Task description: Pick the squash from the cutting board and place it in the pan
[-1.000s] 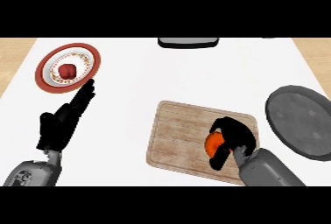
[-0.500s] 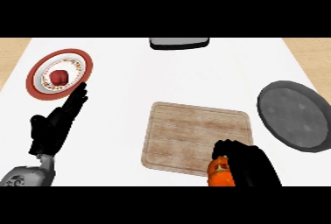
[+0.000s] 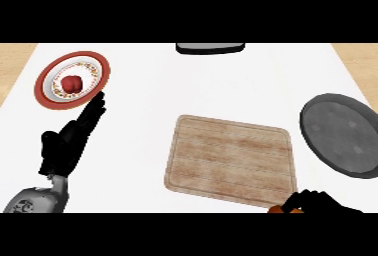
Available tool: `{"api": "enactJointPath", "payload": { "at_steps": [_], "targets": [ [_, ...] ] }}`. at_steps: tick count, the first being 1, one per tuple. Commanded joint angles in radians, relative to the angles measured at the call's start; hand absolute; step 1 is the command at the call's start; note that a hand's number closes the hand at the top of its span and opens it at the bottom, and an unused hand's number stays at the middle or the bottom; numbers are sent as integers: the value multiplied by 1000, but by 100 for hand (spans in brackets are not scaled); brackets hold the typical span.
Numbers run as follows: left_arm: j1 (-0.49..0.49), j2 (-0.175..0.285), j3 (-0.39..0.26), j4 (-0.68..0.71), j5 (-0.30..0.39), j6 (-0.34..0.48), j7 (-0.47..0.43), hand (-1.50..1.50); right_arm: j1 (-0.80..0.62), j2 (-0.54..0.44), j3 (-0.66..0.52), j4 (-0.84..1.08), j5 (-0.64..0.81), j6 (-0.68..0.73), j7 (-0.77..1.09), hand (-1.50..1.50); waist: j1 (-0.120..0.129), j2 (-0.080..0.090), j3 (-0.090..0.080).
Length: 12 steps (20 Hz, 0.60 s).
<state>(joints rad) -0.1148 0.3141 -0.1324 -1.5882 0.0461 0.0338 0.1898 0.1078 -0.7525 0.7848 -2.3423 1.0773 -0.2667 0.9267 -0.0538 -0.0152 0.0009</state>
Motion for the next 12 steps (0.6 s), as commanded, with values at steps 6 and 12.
{"api": "enactJointPath", "payload": {
  "at_steps": [6, 12],
  "targets": [
    [-11, 1, 4, 14, -4, -37, -17, 0, 185, -47, -237, 8, -154, -355, -117, 150, 39, 15, 2],
    [-18, -29, -12, -20, -23, -24, 17, 0, 182, -169, -432, 236, -488, -493, -393, 150, 51, 16, 2]
  ]
}}
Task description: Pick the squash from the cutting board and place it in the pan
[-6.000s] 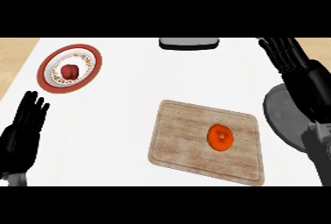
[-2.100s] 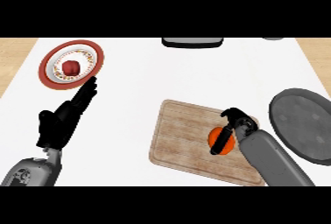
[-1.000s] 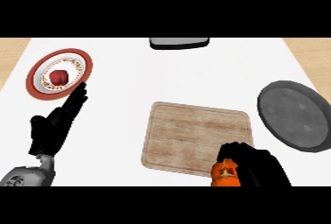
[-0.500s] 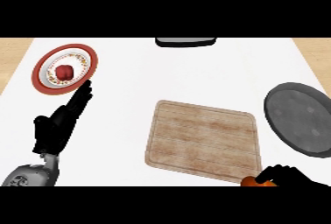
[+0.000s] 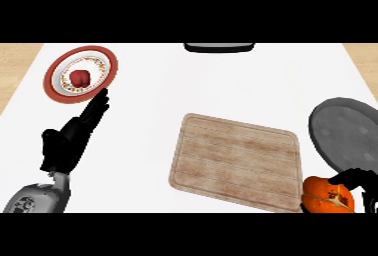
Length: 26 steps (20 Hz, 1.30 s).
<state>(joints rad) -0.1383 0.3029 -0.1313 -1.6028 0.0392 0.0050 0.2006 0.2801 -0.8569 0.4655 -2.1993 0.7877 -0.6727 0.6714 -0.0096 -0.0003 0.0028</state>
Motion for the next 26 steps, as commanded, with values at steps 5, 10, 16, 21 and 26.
{"api": "enactJointPath", "payload": {
  "at_steps": [5, 10, 16, 21, 26],
  "targets": [
    [0, -9, -2, -3, -5, -32, -5, 0, -127, 6, -205, 405, -327, -105, -297, 150, 23, 4, 0],
    [20, -37, -17, -57, -25, -13, 52, 0, -178, 48, -265, 650, -480, -73, -591, 150, 18, 1, 0],
    [26, -24, 17, -8, -27, -57, -14, 0, -376, 119, -377, 999, -606, 68, -871, 150, 24, 3, -1],
    [56, -27, 29, -18, -28, -88, -41, 0, -523, 151, -460, 1264, -596, 136, -1021, 150, 23, 3, -2],
    [-27, -76, 46, 21, -61, -64, 3, 0, -663, 236, -504, 1494, -544, 122, -1146, 150, 19, 3, -2]
  ]
}}
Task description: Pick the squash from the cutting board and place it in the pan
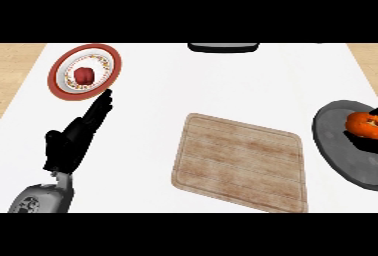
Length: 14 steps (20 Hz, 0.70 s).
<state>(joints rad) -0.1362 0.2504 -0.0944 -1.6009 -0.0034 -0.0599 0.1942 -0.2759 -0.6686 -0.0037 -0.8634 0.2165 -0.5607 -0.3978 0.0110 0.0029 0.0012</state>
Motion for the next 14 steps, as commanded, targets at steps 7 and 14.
{"api": "enactJointPath", "payload": {
  "at_steps": [7, 14],
  "targets": [
    [-67, 1, 29, 44, 24, -40, 8, 0, -269, 18, -15, 474, 32, 221, 56, -150, 26, 10, 2],
    [1, -18, 1, 14, -17, -13, -27, 0, -305, 16, -193, 523, -141, 332, -159, -150, 21, 8, 4]
  ]
}}
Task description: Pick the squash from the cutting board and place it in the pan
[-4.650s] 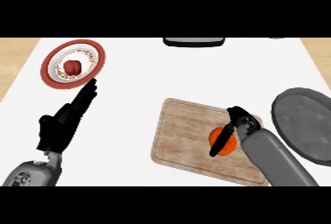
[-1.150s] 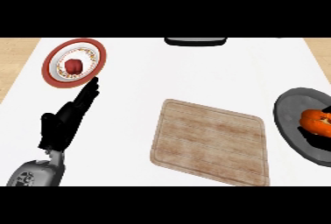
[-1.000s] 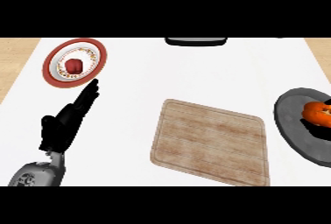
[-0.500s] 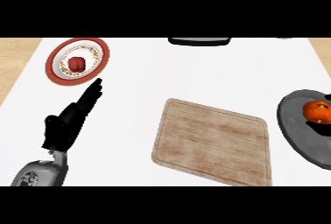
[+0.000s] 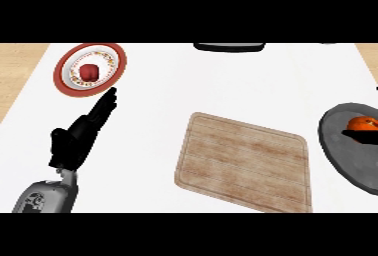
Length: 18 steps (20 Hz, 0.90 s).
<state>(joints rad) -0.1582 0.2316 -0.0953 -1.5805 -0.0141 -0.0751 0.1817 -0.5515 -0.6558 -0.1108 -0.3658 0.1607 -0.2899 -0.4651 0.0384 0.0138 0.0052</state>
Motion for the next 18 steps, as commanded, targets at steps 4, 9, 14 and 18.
{"api": "enactJointPath", "payload": {
  "at_steps": [4, 9, 14, 18],
  "targets": [
    [13, 19, 14, 5, 7, -26, -16, 0, -61, 4, -194, 74, -190, 137, -152, -150, 3, 3, 1],
    [-64, 6, 30, 13, 10, -10, 41, 0, 3, -62, -259, 137, -260, 392, -245, -150, -16, 3, 2],
    [11, 5, 33, -1, 11, -25, -13, 0, 98, -133, -268, 181, -259, 566, -361, -150, -16, -3, 0],
    [52, -6, 13, -59, -6, -14, 8, 0, 164, -168, -302, 185, -283, 632, -495, -150, -17, -6, 0]
  ]
}}
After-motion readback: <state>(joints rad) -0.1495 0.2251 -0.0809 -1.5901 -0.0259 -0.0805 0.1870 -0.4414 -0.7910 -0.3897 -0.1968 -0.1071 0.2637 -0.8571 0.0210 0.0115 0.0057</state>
